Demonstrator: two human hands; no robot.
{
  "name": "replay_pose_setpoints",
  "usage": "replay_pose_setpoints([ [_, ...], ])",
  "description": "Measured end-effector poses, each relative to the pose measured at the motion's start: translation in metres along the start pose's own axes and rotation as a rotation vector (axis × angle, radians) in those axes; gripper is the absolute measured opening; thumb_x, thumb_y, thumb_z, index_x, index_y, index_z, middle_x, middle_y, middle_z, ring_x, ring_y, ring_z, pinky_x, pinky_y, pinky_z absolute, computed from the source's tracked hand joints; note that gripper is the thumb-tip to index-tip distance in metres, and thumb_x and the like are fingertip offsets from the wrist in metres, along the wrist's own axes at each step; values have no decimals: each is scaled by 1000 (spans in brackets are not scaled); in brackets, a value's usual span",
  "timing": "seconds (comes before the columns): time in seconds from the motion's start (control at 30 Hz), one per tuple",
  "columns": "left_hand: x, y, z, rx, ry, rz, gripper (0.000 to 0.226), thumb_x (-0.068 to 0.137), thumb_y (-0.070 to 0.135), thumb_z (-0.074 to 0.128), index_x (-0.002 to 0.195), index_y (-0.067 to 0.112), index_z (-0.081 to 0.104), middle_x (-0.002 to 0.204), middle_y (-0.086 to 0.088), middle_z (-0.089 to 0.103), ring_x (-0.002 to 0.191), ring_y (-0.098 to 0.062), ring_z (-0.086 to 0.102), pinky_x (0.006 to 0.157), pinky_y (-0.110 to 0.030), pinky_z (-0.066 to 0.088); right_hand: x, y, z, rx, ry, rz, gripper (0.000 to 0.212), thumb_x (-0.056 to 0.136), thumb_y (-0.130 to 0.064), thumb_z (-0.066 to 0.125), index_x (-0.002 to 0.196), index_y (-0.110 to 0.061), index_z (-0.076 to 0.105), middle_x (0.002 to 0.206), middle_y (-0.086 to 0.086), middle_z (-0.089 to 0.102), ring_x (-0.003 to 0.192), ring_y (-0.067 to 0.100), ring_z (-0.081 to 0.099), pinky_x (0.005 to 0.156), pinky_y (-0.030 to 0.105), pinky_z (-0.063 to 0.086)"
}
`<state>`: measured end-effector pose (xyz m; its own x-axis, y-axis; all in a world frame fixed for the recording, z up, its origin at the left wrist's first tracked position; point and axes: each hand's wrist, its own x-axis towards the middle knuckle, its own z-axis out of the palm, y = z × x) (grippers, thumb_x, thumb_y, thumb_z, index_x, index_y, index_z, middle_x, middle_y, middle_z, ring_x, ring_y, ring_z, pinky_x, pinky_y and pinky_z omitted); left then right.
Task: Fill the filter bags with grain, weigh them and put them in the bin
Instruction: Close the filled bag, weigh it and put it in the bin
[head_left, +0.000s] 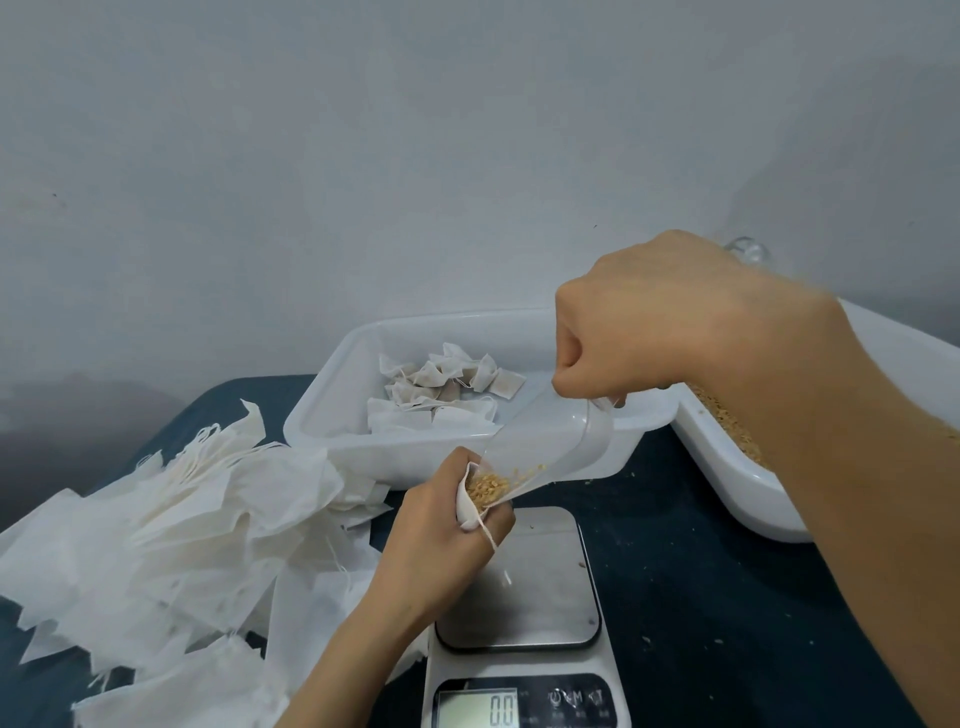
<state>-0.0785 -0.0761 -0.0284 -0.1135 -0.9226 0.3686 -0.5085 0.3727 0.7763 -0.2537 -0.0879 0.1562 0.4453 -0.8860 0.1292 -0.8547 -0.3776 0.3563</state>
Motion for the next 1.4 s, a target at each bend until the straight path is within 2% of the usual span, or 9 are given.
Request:
replay_pose_setpoints([
  [0.27, -1, 1, -1, -54, -16, -7, 7, 75, 29, 52, 77, 32, 46, 60, 11, 47, 56, -7, 38, 52, -20, 31, -2, 14, 27, 167, -10, 36, 27, 79, -42, 51, 63, -35, 71, 46, -19, 61, 42, 2, 55, 50, 22, 31],
  [0.43, 1, -2, -5, -155, -8, -55, 18, 85, 34, 49, 69, 33, 42, 57, 12, 37, 56, -11, 31, 54, -26, 31, -9, 29, 71, 610, -130, 94, 20, 87, -50, 52, 86, -59, 70, 64, -29, 66, 48, 1, 61, 54, 22, 38],
  [0.57, 7, 0, -13, -232, -39, -46, 24, 92, 39, 42, 71, 27, 40, 67, 6, 40, 65, -19, 37, 64, -42, 35, -17, 36, 109, 1004, -53, 103, 22, 93, -42, 56, 88, -50, 76, 57, -17, 66, 45, 10, 55, 57, 24, 47],
  [0.73, 22, 2, -30, 142, -62, 245, 38, 99, 54, 22, 79, 29, 43, 84, 7, 46, 90, -14, 44, 80, -22, 33, -23, 58, 136, 1305, 218, 350, 28, 99, -31, 54, 87, -40, 78, 72, -6, 71, 45, 8, 51, 48, 17, 46],
  [0.9, 31, 15, -19, 27, -116, 259, 36, 104, 42, 28, 81, 28, 52, 83, 12, 51, 84, -12, 49, 77, -20, 38, -31, 101, 161, 1040, 251, 773, 28, 98, -38, 47, 92, -29, 73, 80, -1, 71, 60, 23, 65, 75, 48, 58],
  [1.0, 28, 11, -13, -183, -206, 150, 38, 103, 44, 31, 83, 29, 59, 81, 14, 54, 76, -6, 49, 70, -17, 37, -34, 123, 179, 862, 113, 934, 35, 97, -32, 41, 84, -15, 68, 72, 11, 72, 68, 34, 69, 77, 44, 54],
  [1.23, 21, -18, 3, -72, -327, 27, 35, 101, 47, 42, 89, 26, 68, 85, 22, 62, 81, 4, 57, 72, -10, 41, -21, 127, 195, 555, -346, 926, 35, 97, -19, 55, 125, 1, 57, 109, 16, 60, 94, 30, 55, 76, 32, 41],
  [1.3, 22, -26, 1, 6, -250, 51, 32, 99, 48, 42, 90, 28, 65, 89, 23, 63, 85, 2, 59, 71, -9, 40, -21, 123, 191, 472, -343, 920, 28, 96, -22, 55, 115, -3, 62, 95, 10, 59, 90, 29, 55, 79, 33, 47],
  [1.4, 21, -30, -1, 95, -190, 65, 30, 99, 57, 40, 93, 36, 61, 90, 24, 64, 85, 1, 60, 68, -8, 40, -20, 103, 182, 225, -118, 872, 19, 93, -25, 52, 95, -9, 62, 105, 15, 59, 101, 35, 52, 86, 40, 48],
])
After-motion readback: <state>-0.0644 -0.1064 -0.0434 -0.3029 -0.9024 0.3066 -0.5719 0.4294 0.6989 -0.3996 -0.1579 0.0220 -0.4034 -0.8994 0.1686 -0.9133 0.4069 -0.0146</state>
